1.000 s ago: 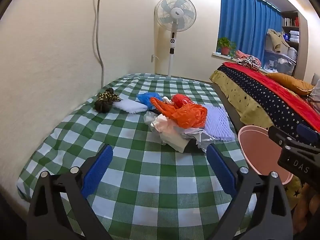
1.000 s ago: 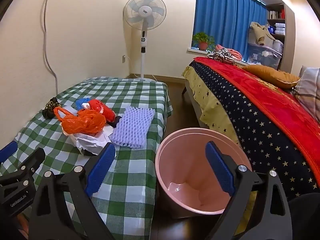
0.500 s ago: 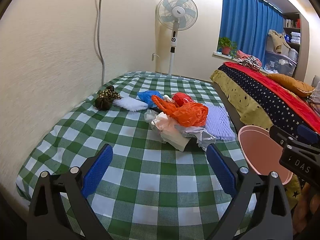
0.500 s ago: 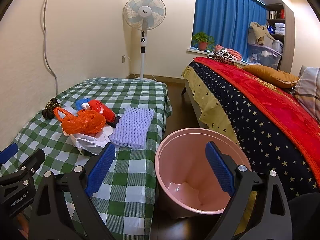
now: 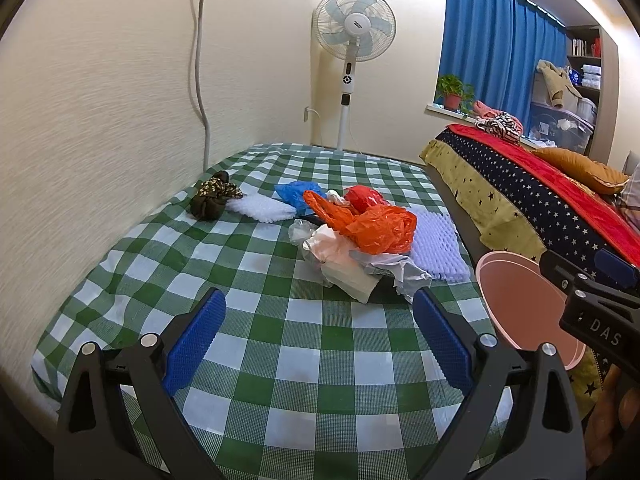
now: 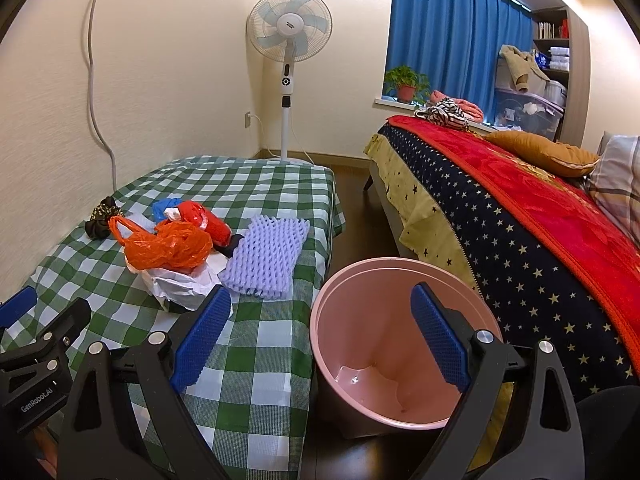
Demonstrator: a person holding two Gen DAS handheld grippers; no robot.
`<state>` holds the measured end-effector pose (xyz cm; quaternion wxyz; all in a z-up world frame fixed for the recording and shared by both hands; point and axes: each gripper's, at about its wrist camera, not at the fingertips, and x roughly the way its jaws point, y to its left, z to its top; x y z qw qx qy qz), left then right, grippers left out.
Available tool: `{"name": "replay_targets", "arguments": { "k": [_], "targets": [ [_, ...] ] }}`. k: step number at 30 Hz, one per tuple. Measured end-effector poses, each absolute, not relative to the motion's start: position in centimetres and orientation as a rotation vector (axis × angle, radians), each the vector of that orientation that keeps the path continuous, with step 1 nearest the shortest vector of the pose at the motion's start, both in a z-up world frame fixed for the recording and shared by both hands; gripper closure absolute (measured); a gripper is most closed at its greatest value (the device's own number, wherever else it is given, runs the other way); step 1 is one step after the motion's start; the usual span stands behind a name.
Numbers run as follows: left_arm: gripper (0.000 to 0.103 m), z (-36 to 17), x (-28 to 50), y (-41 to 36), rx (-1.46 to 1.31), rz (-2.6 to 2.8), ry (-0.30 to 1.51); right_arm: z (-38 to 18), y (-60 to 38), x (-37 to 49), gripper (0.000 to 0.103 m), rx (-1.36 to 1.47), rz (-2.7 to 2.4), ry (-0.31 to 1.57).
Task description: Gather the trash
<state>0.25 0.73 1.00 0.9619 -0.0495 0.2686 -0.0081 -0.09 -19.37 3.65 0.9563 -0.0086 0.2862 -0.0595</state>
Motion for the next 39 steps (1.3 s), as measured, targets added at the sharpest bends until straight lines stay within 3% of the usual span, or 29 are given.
{"name": "replay_targets", "arguments": {
  "k": [20,25,29,33,35,39],
  "targets": [
    [0.012,1.0,0.2,0.7,-0.099,-0.018,0.543,3.7,-19.3,-0.1,0.014,-0.017,-0.12,0.581],
    [0.014,1.0,0.2,0.7,-0.102,-0.023,0.547,3.8,-19.3,0.1,0.021,-0.002,-0.114,0.587],
    [0.028,1.1,0.4,0.7,-0.124,-0.04,0.552,3.9,-19.6,0.2,0.03,0.039,-0.098,0.595],
    [0.054,0.8,0.9,0.6,-0.129,-0.057,0.555,3.8,-20.4,0.4,0.05,0.097,-0.077,0.6],
    [0.061,0.8,1.4,0.5,-0.135,-0.067,0.555,3.7,-21.0,1.0,0.059,0.14,-0.066,0.606],
    [0.066,1.2,2.1,0.5,-0.159,-0.078,0.531,3.2,-21.6,2.4,0.073,0.195,-0.052,0.621]
  ]
}}
